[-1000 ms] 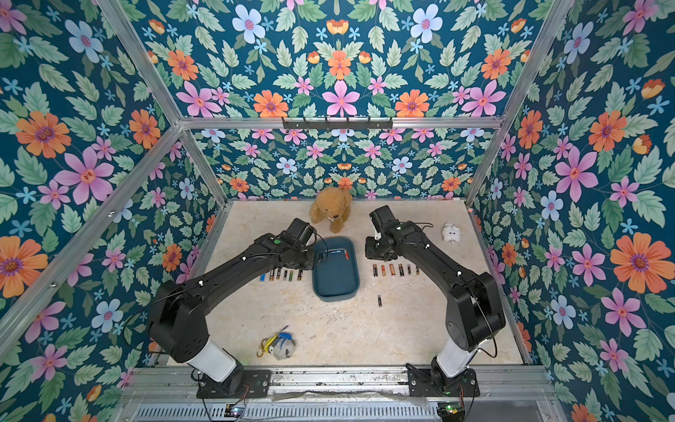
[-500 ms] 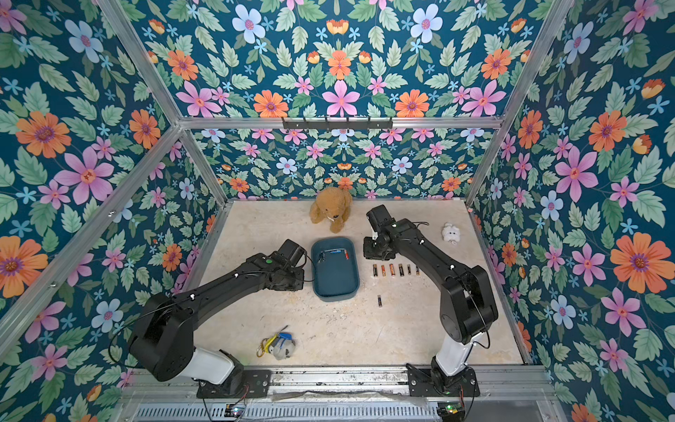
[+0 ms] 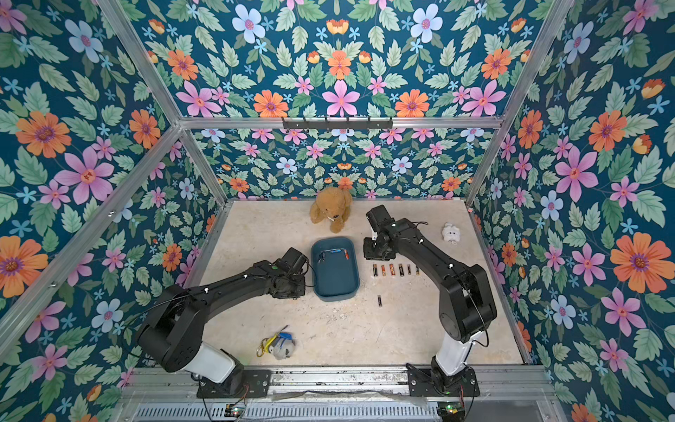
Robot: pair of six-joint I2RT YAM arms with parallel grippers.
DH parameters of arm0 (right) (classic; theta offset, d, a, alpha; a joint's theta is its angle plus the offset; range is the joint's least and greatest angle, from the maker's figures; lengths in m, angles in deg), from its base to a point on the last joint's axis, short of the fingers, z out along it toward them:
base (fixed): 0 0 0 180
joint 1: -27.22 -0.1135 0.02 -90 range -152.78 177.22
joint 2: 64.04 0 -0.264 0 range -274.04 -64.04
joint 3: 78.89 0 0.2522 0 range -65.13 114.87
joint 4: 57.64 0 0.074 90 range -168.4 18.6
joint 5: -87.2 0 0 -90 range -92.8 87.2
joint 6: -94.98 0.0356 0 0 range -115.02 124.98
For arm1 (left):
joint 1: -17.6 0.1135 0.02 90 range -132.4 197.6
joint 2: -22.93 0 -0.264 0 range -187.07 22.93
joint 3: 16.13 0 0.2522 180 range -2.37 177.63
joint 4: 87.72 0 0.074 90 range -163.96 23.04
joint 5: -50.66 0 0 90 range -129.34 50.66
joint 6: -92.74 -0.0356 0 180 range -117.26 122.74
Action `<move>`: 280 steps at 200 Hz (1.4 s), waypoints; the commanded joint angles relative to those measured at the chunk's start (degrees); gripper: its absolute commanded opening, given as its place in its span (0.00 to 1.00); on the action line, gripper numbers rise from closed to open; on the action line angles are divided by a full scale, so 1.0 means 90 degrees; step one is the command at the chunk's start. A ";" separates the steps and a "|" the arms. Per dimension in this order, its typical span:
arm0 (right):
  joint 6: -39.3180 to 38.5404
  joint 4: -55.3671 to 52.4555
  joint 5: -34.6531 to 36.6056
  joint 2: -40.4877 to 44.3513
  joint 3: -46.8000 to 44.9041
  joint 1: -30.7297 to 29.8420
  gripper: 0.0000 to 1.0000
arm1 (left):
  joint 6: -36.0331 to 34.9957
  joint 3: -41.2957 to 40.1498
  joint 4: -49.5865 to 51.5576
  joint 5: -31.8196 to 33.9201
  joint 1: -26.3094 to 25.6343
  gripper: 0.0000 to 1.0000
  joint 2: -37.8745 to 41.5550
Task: Take the batteries out of the storage box
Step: Place the battery at the center of the board.
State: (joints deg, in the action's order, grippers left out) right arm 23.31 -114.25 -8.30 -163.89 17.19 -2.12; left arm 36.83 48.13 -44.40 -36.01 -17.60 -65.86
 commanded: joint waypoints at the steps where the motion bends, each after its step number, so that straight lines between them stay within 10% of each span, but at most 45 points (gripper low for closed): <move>1: -0.0035 -0.0061 0.0044 -0.0002 -0.0006 -0.0013 0.37 | 0.0068 -0.0059 -0.0137 -0.0030 0.0005 0.21 -0.0035; 280: -0.0059 -0.0101 0.0057 -0.0062 0.0079 -0.0011 0.38 | -0.0057 0.0128 -0.0075 -0.0032 0.0005 0.30 -0.0332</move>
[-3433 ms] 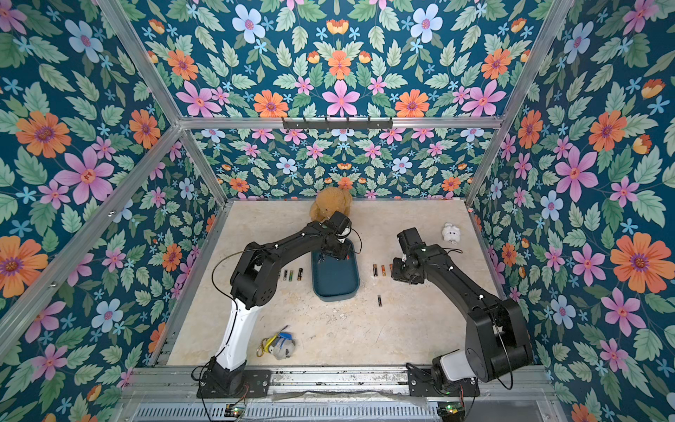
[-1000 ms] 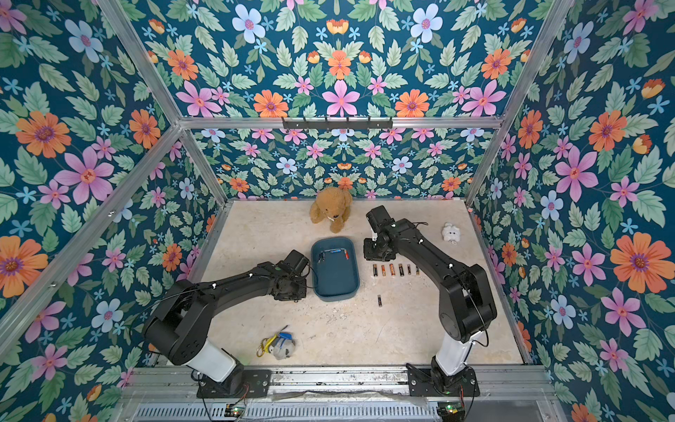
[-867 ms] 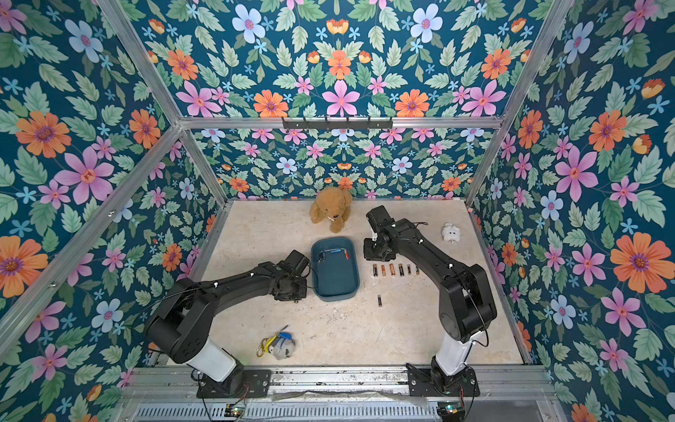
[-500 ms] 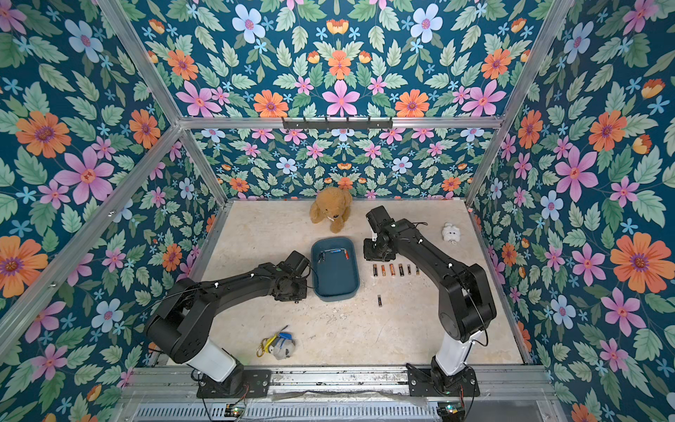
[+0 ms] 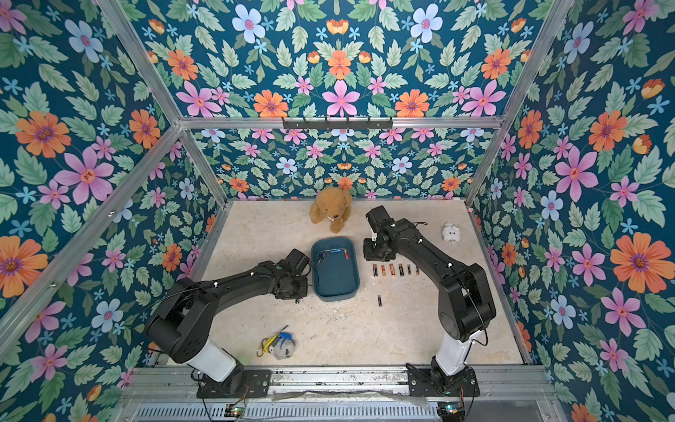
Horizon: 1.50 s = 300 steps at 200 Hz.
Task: Take the batteries out of the storage box
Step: Place the battery at the center of the board, then pick up the battery from the storage box.
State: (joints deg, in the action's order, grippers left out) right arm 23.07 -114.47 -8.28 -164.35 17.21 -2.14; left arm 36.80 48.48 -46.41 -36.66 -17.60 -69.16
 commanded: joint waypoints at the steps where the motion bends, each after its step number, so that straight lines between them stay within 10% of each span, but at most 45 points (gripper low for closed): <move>1: -0.0035 -0.0072 0.0053 -0.0019 0.0078 -0.0014 0.38 | -0.0054 0.0091 0.0145 0.0042 0.0005 0.30 0.0041; 196: -0.0118 -0.1931 0.1437 -0.3610 0.4690 -0.1112 0.40 | -0.0987 0.0668 0.0464 -0.0324 0.0999 0.36 0.0416; 300: -0.0138 -0.1954 0.1526 -0.4329 0.4973 -0.1121 0.39 | -0.1071 0.0566 0.0376 -0.0457 0.1157 0.36 0.0384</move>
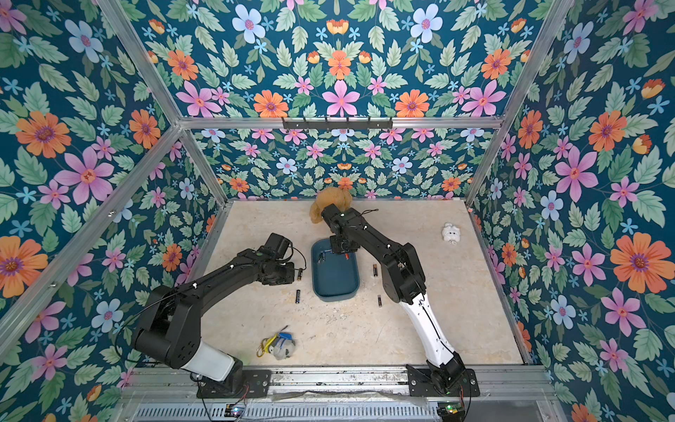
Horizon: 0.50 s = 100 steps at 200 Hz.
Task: Take the batteries out of the storage box
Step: Pick up the battery from the storage box.
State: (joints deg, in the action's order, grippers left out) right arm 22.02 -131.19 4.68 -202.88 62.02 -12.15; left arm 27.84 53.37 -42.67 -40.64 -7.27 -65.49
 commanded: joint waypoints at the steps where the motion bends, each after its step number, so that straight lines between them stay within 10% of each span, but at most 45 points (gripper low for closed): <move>1: -0.0020 -0.0096 0.0086 -0.0054 -0.0001 -0.0009 0.39 | -0.0075 0.0024 -0.0039 -0.0013 0.0009 0.36 -0.0026; 100: -0.0056 -0.0056 0.0076 -0.0349 0.0019 -0.0005 0.37 | -0.0084 0.0011 -0.0029 -0.0022 0.0038 0.36 -0.0038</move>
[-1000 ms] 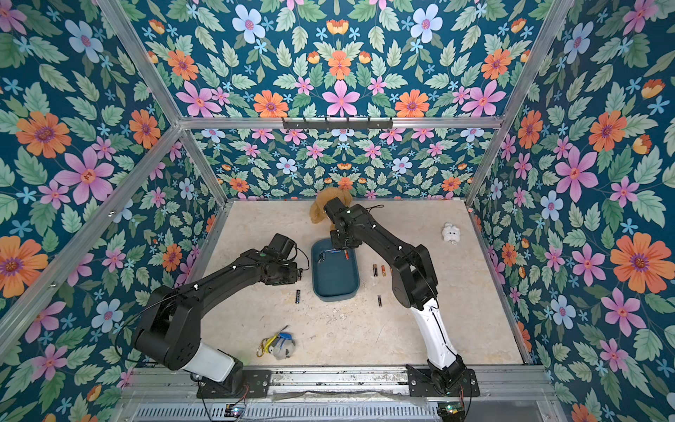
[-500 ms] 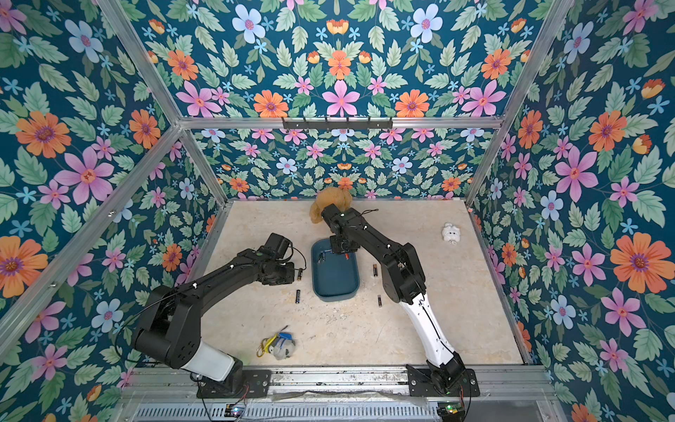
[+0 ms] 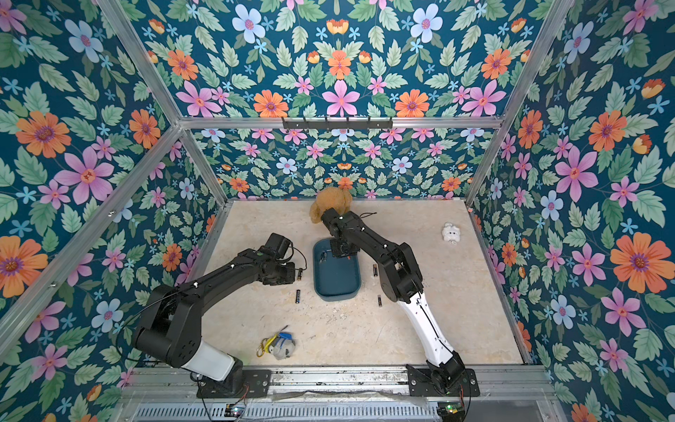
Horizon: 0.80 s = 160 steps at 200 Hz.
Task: Take the batteries out of the storage box
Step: Pick up the battery from the storage box.
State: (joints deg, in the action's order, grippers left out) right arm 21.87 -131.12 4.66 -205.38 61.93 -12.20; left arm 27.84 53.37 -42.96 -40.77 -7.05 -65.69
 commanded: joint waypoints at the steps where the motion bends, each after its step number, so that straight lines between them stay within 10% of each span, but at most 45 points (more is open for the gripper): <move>1: -0.0035 -0.0058 0.0079 -0.0070 0.0030 0.0003 0.37 | -0.0084 0.0014 0.0002 -0.0007 0.0014 0.36 -0.0011; 160: -0.0037 0.0137 -0.0072 -0.0021 -0.0166 -0.0005 0.16 | -0.0123 0.0171 0.0033 -0.0007 0.0033 0.36 -0.0029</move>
State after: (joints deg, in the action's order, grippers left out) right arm 21.85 -129.49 4.62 -206.27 61.30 -12.20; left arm 27.60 54.44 -43.07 -40.79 -6.81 -66.10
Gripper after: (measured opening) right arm 0.174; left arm 0.358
